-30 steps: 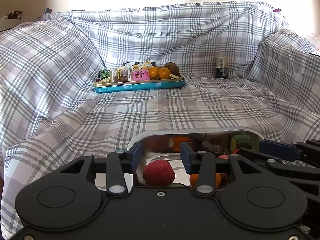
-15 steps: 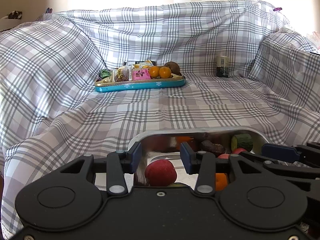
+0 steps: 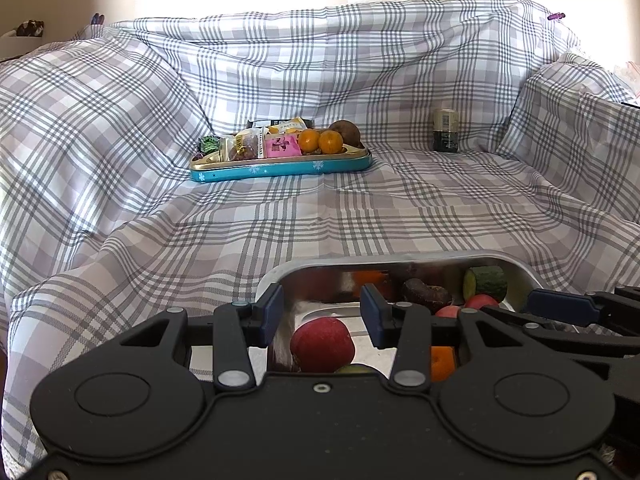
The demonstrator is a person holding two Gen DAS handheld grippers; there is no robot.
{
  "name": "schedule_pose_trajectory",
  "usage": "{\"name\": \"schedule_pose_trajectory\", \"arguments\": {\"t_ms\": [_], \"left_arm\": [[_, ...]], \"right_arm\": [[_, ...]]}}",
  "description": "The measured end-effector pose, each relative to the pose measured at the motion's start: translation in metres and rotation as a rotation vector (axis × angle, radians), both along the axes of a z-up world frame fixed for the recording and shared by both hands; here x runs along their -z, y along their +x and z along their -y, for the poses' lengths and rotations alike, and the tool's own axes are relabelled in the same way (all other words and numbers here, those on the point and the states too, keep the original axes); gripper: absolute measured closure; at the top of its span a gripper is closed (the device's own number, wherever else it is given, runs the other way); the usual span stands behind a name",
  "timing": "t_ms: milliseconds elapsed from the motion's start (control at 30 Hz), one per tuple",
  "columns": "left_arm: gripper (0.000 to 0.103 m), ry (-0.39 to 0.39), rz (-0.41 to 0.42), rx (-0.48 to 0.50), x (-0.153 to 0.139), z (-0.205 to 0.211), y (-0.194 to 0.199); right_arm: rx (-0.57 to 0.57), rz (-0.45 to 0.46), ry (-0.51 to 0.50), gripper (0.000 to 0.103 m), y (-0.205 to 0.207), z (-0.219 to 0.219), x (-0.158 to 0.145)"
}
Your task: Organize fruits
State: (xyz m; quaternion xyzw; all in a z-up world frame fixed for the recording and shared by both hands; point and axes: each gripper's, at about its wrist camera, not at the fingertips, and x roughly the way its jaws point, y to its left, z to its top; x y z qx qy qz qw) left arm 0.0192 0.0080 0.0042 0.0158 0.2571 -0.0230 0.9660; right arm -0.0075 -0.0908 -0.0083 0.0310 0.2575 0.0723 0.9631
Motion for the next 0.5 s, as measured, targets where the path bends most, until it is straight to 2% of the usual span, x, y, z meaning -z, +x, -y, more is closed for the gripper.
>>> {"name": "schedule_pose_trajectory", "arguments": {"t_ms": [500], "left_arm": [[0.052, -0.014, -0.013, -0.015, 0.0000, -0.0017, 0.0018]], "right_arm": [[0.008, -0.007, -0.010, 0.054, 0.0004, -0.0014, 0.0010]]}}
